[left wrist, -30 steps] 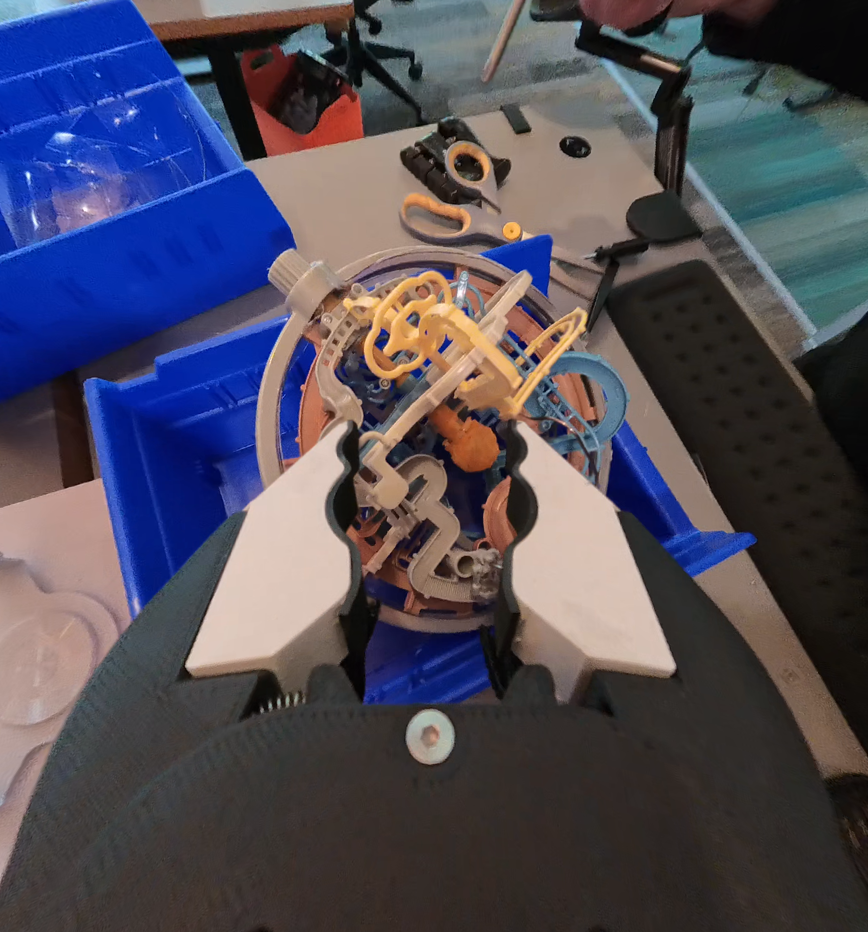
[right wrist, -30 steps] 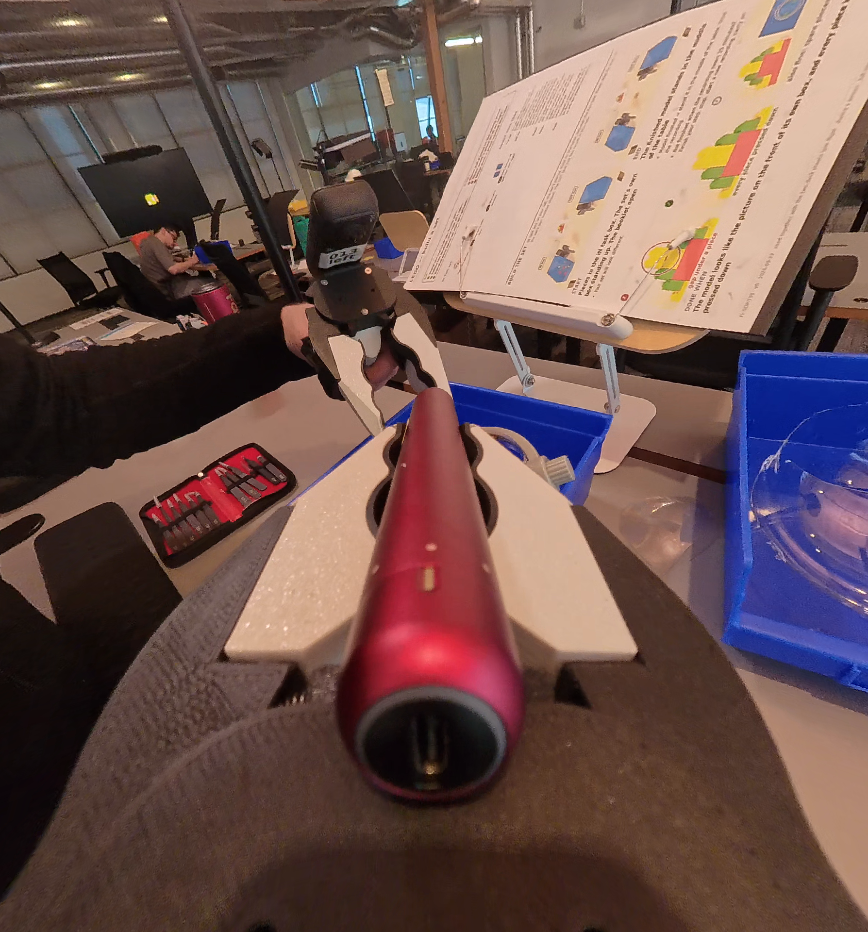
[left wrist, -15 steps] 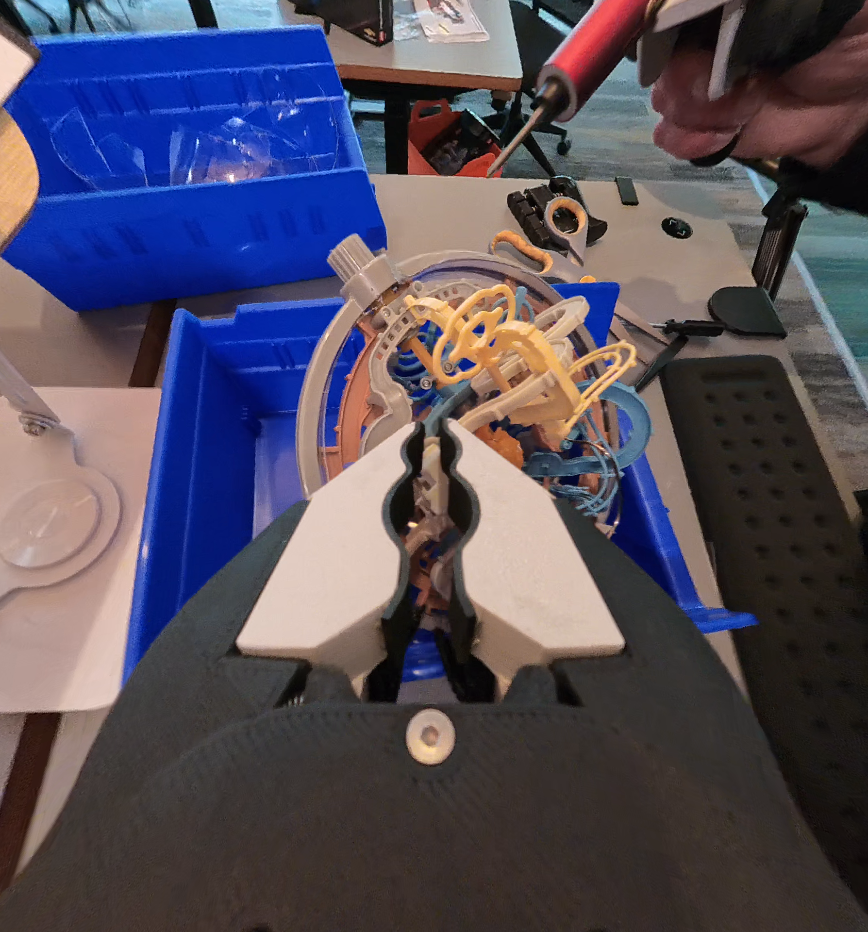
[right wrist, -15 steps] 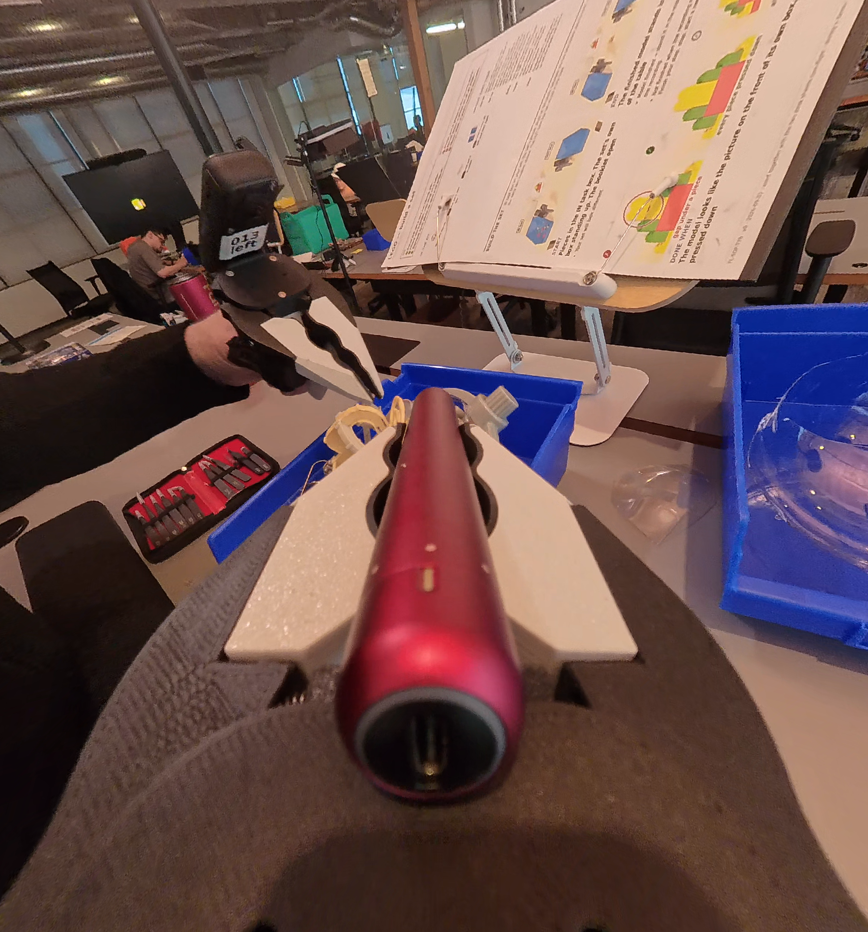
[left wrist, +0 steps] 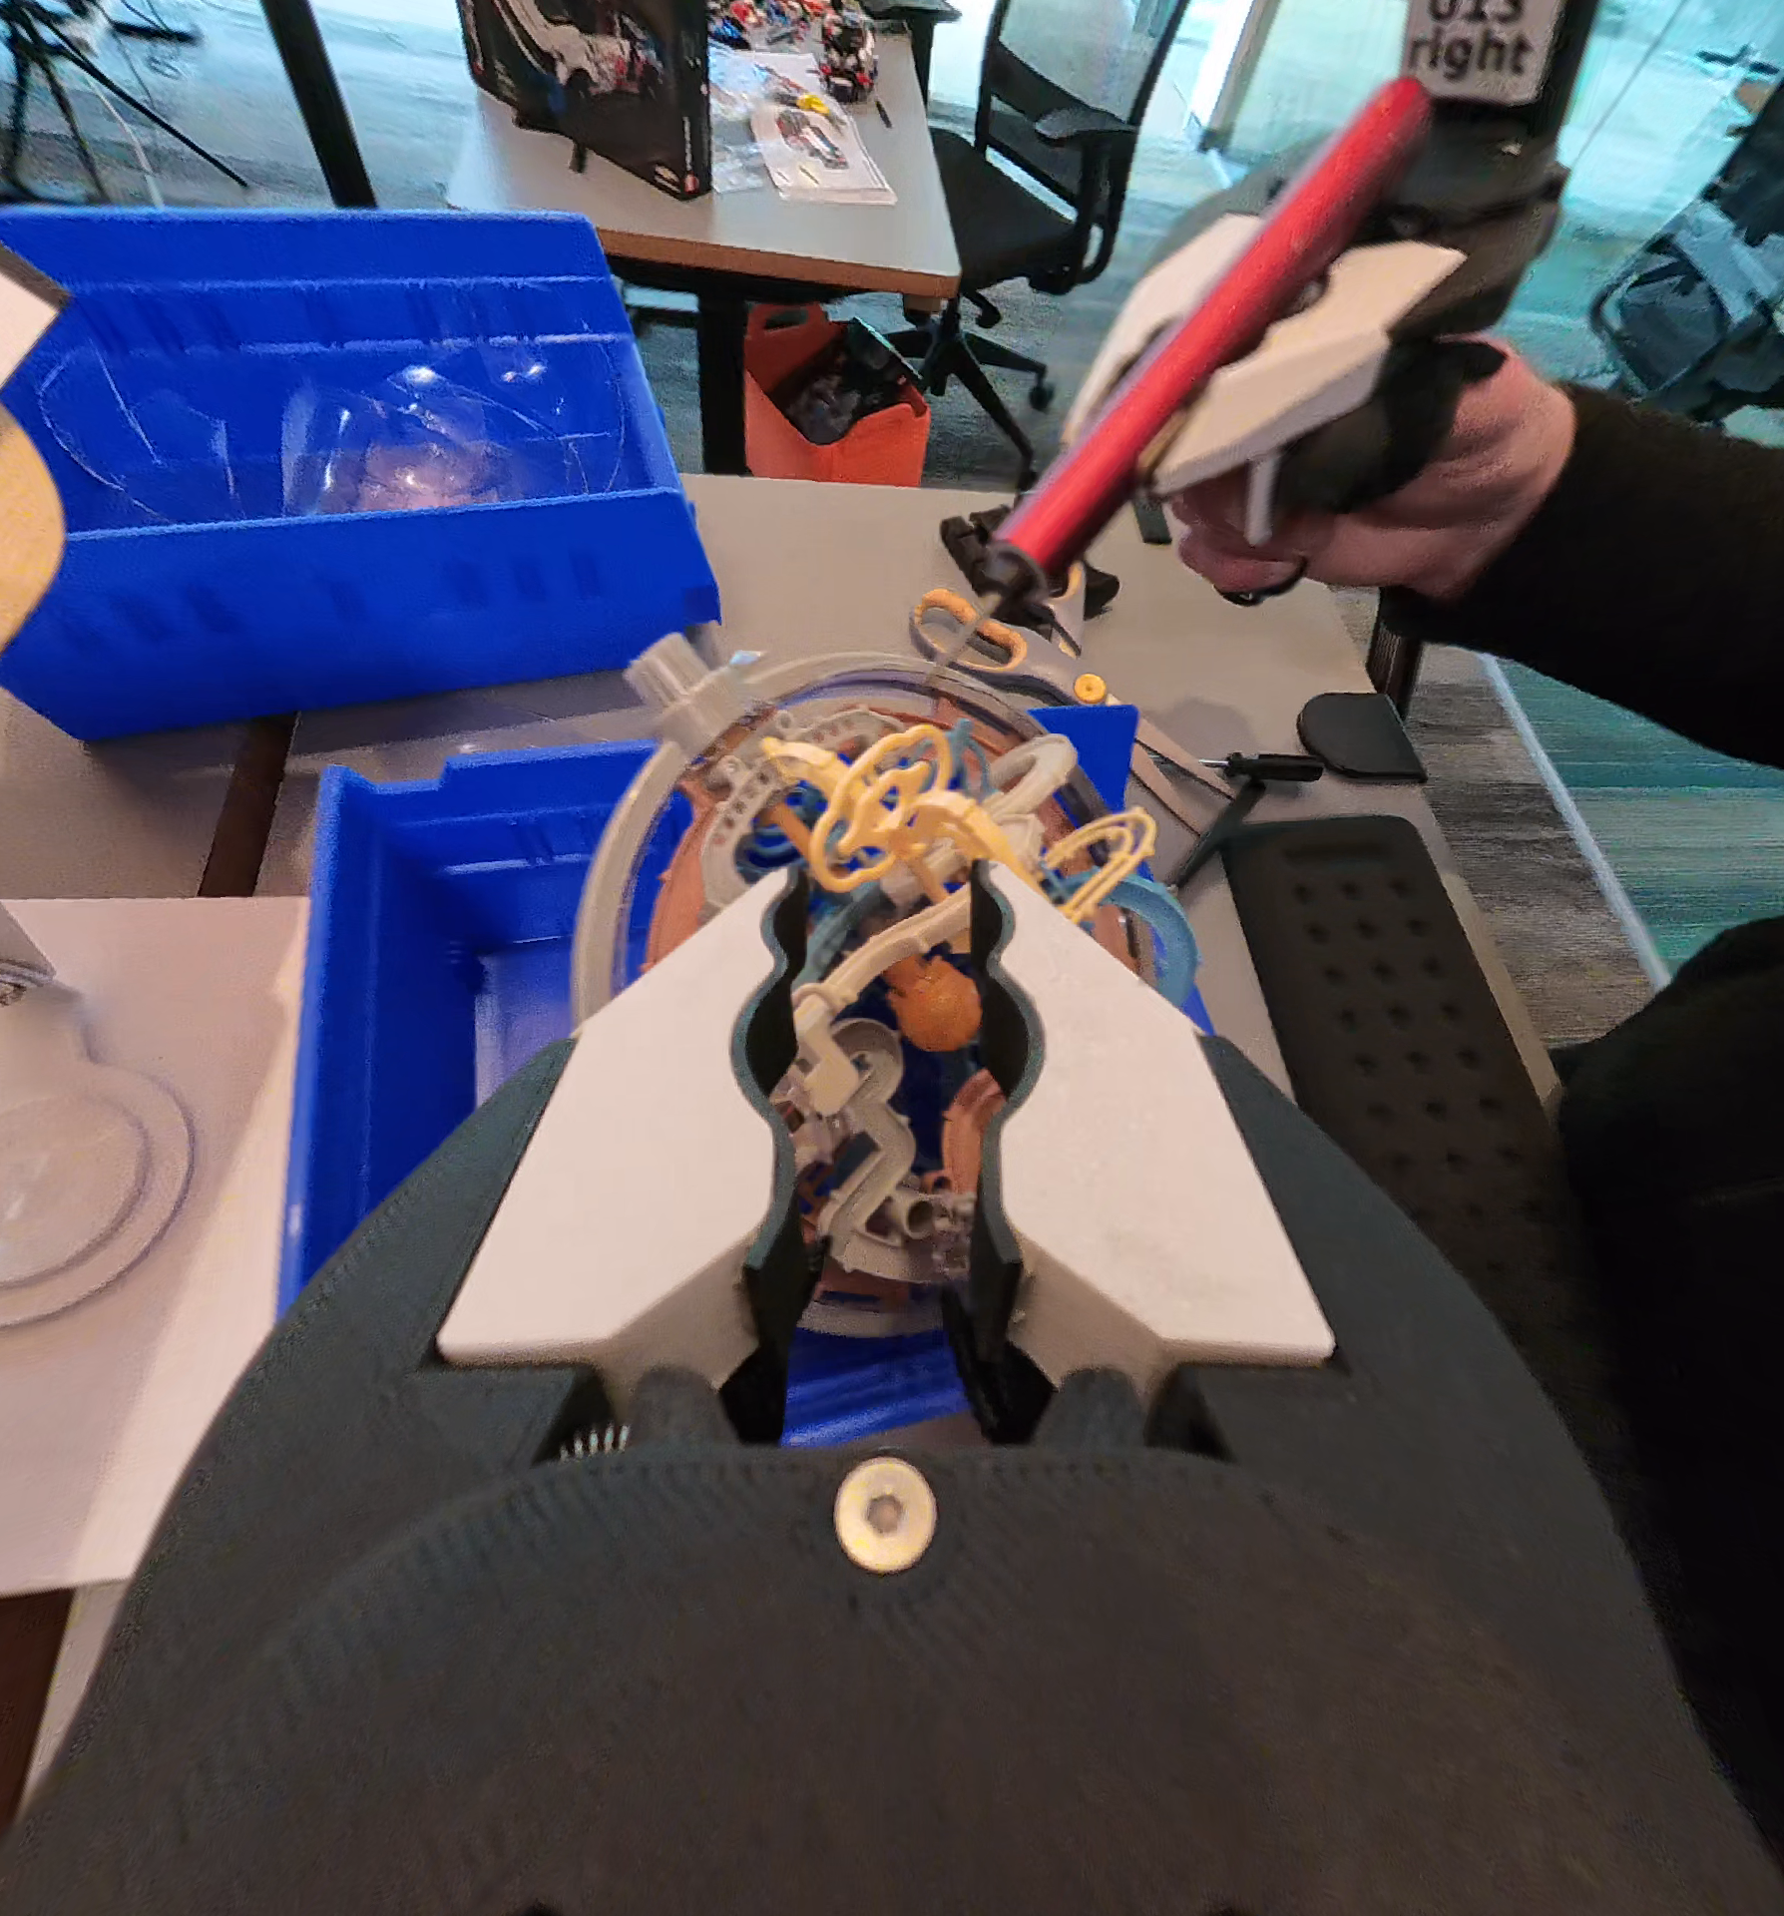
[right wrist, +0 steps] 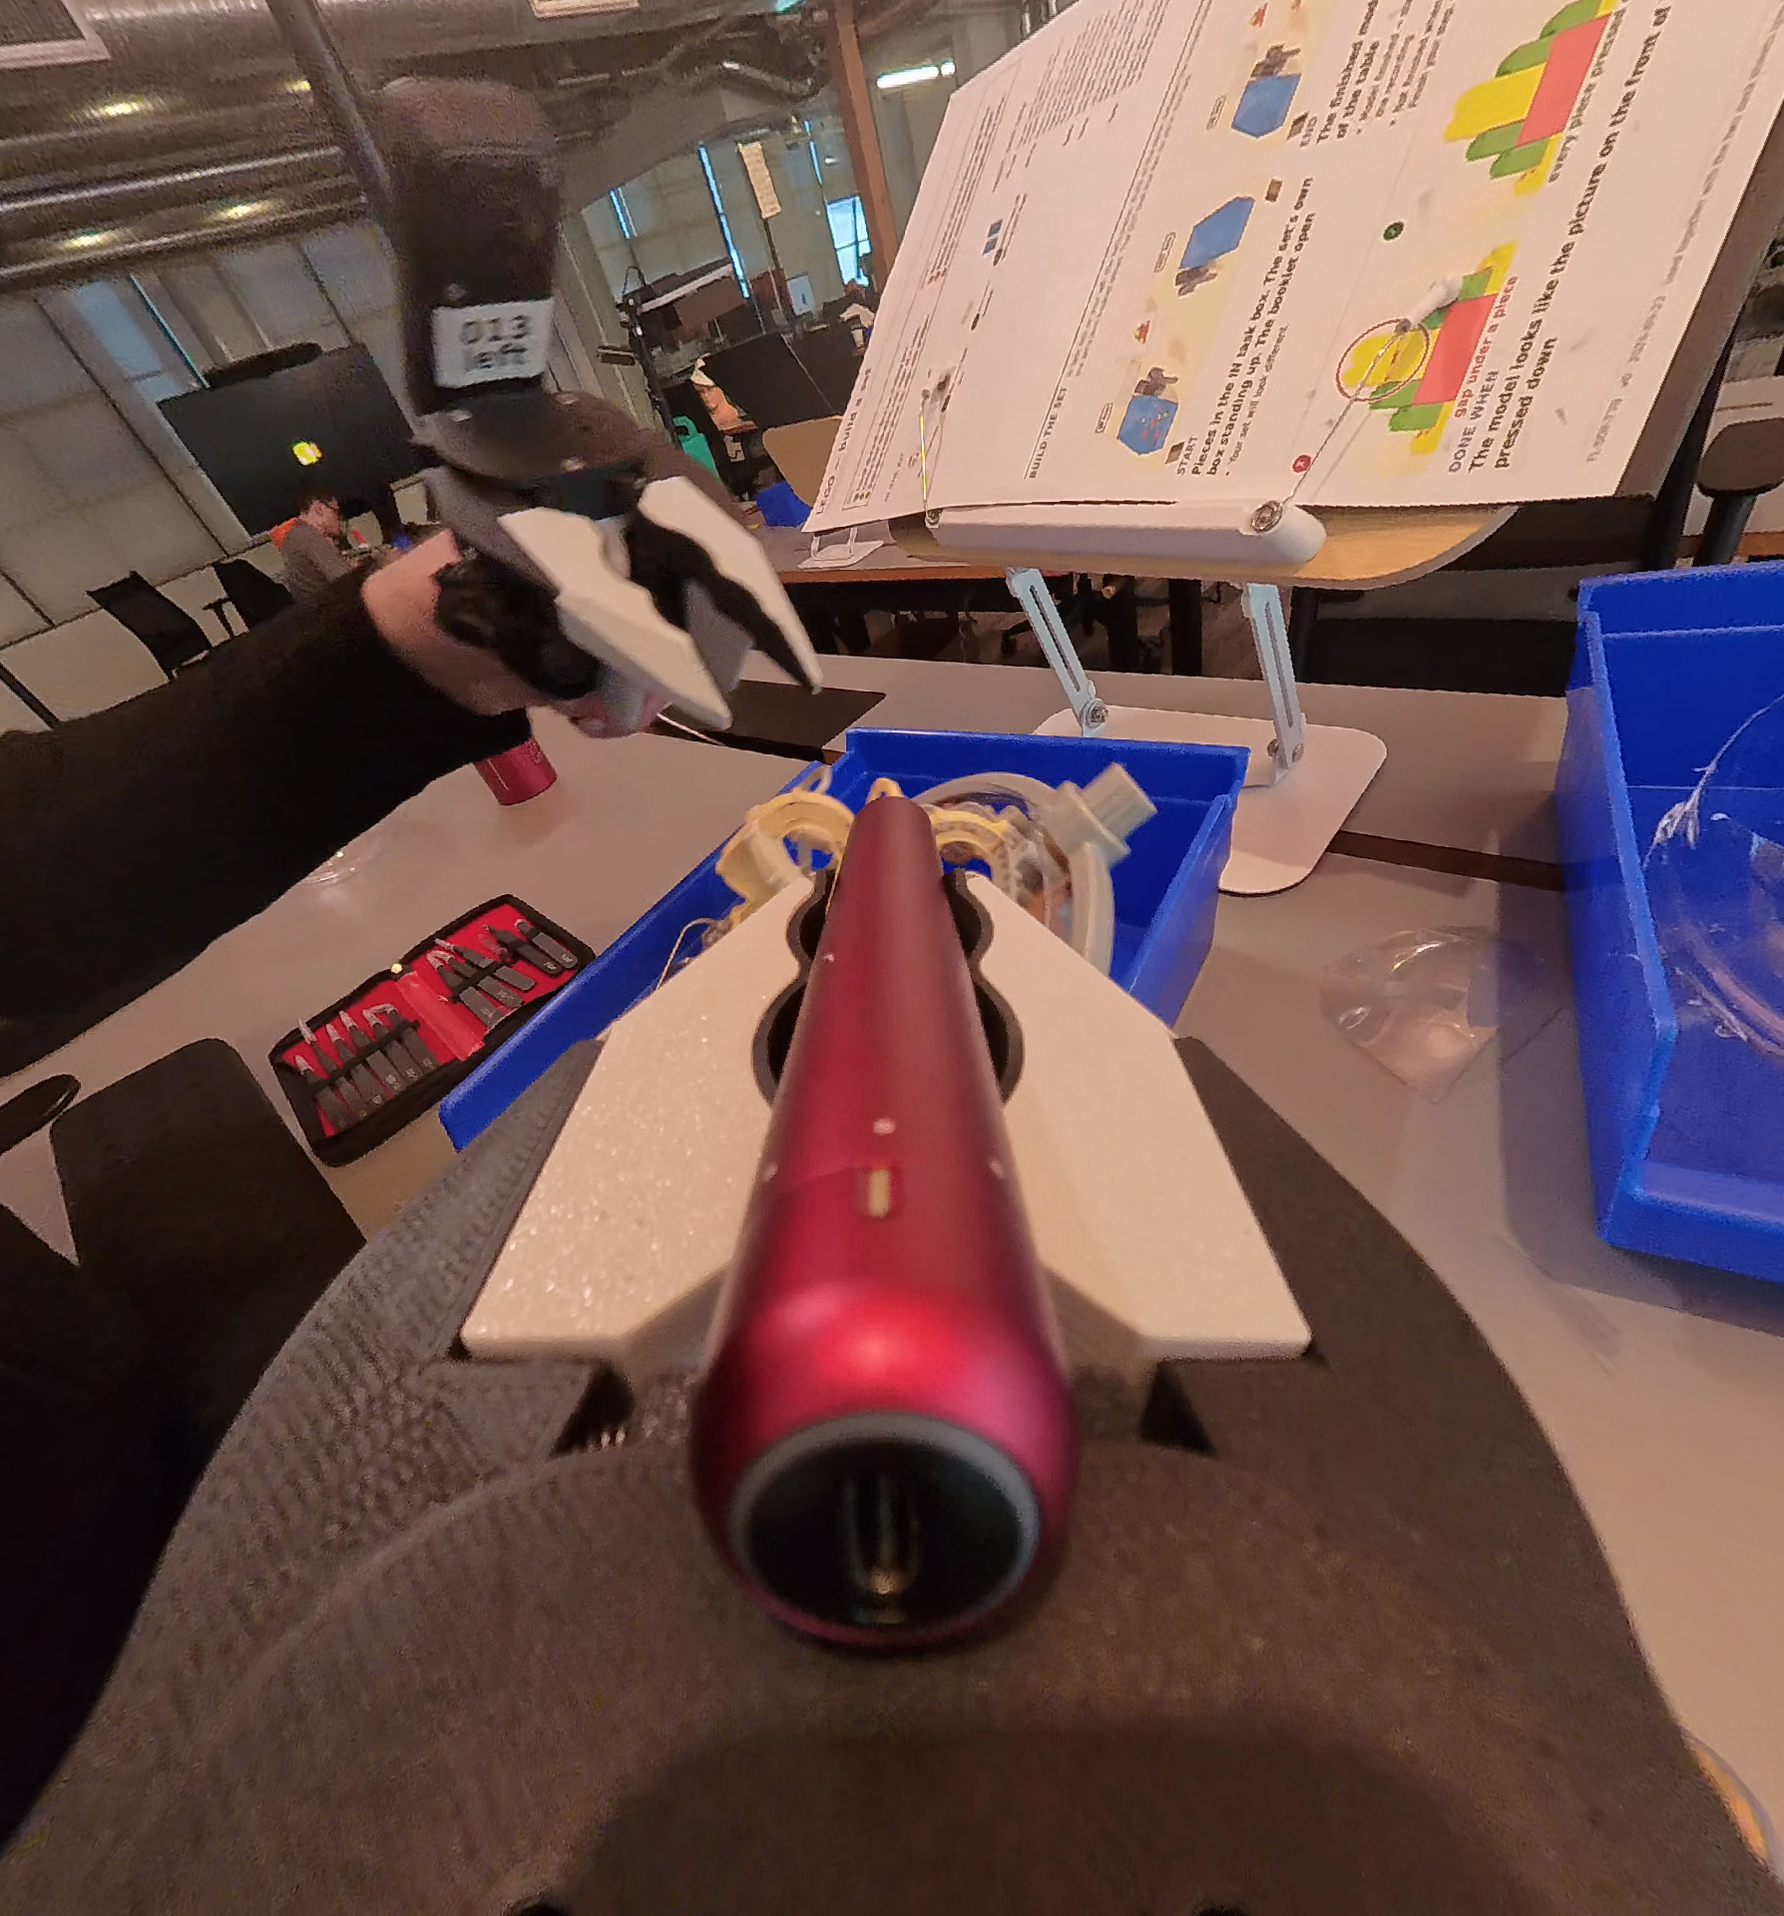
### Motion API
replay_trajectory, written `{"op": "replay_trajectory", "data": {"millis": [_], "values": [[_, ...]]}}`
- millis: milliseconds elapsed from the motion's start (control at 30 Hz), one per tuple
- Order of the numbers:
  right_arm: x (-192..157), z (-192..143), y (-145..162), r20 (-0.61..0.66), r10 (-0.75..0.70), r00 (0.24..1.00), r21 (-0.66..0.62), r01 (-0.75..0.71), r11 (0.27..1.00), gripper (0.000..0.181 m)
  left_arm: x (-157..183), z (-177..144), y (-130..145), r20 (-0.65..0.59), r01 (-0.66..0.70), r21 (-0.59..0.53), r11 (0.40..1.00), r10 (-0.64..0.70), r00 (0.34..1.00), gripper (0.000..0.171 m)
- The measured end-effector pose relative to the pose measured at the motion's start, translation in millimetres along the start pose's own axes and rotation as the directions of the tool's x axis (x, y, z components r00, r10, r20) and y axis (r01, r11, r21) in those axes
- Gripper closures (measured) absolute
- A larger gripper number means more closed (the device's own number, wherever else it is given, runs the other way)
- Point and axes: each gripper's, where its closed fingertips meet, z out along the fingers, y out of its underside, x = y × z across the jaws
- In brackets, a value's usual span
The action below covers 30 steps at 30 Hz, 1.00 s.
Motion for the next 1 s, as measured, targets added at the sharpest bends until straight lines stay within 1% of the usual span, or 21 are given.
{"op": "replay_trajectory", "data": {"millis": [33, 67, 167, 233, 267, 333, 400, 433, 500, 533, 633, 767, 867, 1000], "values": [[0, 0, 1, 0.000, 0.005, 1.000, 0.002, -0.005, 1.000, 0.161, -12, 3, -2, -0.025, 0.021, -0.010, 1.000, -0.021, 0.999, 0.139], [0, -1, 0, 0.000, 0.011, 1.000, 0.008, -0.011, 1.000, 0.161, -23, 9, -3, -0.059, 0.041, -0.026, 0.999, -0.042, 0.997, 0.130], [0, -5, -1, -0.002, 0.021, 1.000, 0.027, -0.021, 0.999, 0.161, -57, 36, 6, -0.144, 0.071, -0.130, 0.989, -0.090, 0.985, 0.116], [1, -9, -2, -0.011, 0.025, 1.000, 0.035, -0.025, 0.999, 0.161, -70, 54, 14, -0.216, 0.105, -0.193, 0.975, -0.147, 0.965, 0.115], [1, -11, -2, -0.012, 0.027, 1.000, 0.040, -0.027, 0.999, 0.161, -71, 61, 16, -0.259, 0.115, -0.220, 0.969, -0.172, 0.950, 0.114], [2, -15, -1, -0.019, 0.032, 0.999, 0.046, -0.031, 0.998, 0.161, -74, 72, 29, -0.307, 0.089, -0.326, 0.941, -0.194, 0.932, 0.114], [3, -18, 0, -0.021, 0.040, 0.999, 0.052, -0.038, 0.998, 0.161, -56, 74, 36, -0.424, 0.085, -0.407, 0.909, -0.270, 0.864, 0.116], [4, -20, 1, -0.021, 0.044, 0.999, 0.056, -0.043, 0.997, 0.161, -54, 77, 40, -0.439, 0.082, -0.437, 0.896, -0.292, 0.850, 0.119], [5, -22, 3, -0.022, 0.051, 0.998, 0.058, -0.049, 0.997, 0.161, -51, 81, 40, -0.467, 0.092, -0.438, 0.894, -0.314, 0.827, 0.123], [6, -23, 4, -0.023, 0.052, 0.998, 0.058, -0.051, 0.997, 0.161, -51, 81, 39, -0.467, 0.109, -0.432, 0.895, -0.325, 0.822, 0.131], [6, -25, 6, -0.019, 0.059, 0.998, 0.064, -0.058, 0.996, 0.161, -51, 80, 40, -0.442, 0.140, -0.406, 0.903, -0.328, 0.835, 0.132], [7, -27, 6, -0.021, 0.054, 0.998, 0.064, -0.053, 0.997, 0.161, -53, 66, 41, -0.343, 0.199, -0.354, 0.914, -0.324, 0.882, 0.133], [7, -25, 4, -0.026, 0.048, 0.998, 0.070, -0.047, 0.996, 0.161, -55, 48, 39, -0.221, 0.248, -0.299, 0.922, -0.319, 0.922, 0.133], [2, -15, 1, -0.024, 0.023, 0.999, 0.067, -0.021, 0.997, 0.161, -51, 25, 40, -0.012, 0.302, -0.231, 0.925, -0.313, 0.950, 0.133]]}}
